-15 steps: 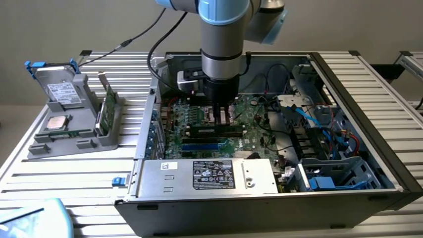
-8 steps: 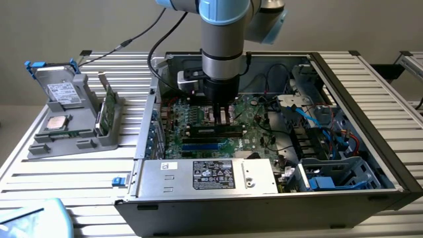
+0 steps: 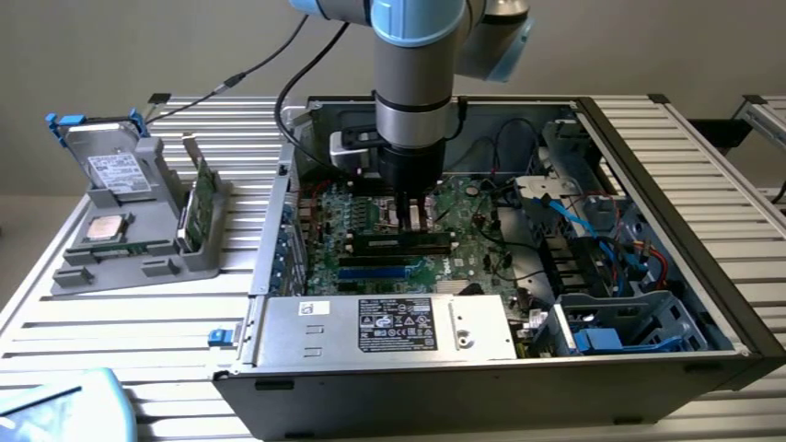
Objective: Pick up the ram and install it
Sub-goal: 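Insert the ram into the slot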
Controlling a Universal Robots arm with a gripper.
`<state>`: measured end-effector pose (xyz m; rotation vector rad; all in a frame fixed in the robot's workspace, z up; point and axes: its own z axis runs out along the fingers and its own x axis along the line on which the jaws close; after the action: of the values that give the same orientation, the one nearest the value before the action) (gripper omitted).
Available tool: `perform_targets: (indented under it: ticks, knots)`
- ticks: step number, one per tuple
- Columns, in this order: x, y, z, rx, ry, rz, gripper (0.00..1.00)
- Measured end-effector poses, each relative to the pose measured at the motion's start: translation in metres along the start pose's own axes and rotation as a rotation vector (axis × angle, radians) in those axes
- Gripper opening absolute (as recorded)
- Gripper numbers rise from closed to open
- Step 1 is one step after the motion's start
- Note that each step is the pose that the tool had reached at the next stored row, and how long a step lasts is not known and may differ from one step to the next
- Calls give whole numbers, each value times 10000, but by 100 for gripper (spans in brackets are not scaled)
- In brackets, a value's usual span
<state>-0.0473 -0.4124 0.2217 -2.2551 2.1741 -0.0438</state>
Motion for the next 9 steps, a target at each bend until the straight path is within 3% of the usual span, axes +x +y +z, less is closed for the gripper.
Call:
perform_targets:
  ticks: [9]
  knots:
    - [0,-4,0,-121,-5,-3,15]
